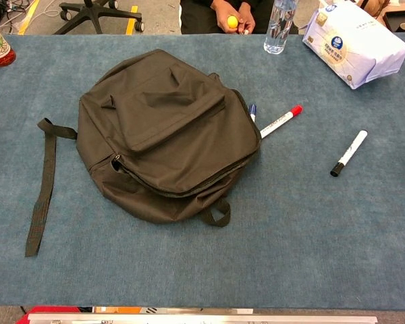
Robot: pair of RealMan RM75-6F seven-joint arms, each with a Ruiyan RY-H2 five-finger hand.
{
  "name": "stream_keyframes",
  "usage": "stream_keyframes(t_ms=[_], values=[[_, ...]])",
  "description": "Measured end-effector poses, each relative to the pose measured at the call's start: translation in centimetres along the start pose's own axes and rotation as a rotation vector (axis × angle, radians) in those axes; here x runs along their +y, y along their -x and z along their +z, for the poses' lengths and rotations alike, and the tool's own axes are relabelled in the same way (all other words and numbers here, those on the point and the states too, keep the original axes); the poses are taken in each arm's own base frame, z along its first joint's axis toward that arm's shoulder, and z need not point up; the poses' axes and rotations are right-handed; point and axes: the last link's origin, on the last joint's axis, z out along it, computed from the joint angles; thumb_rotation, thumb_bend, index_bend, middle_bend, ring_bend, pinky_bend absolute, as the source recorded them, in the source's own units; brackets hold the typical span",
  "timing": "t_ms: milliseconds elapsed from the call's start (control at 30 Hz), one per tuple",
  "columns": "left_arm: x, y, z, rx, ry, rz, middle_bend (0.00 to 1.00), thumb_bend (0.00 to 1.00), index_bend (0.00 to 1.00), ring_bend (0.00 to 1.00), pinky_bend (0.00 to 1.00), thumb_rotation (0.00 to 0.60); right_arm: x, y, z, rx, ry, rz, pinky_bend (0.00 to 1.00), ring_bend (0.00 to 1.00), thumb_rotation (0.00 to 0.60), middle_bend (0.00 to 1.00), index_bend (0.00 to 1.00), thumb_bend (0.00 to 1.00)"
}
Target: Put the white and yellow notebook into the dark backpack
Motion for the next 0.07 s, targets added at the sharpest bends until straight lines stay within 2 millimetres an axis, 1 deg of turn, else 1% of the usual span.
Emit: stream_keyframes(t_ms=[67], values=[[-0.13,-0.24,-0.48,0.009,-0.009,-0.001,0.17,0.36,0.19,0.18,0.27,0.600,0.11,-0.16,-0.37,0.003,0.009,0.002,0.23,0.16,0.600,0.36,0.23,0.21]])
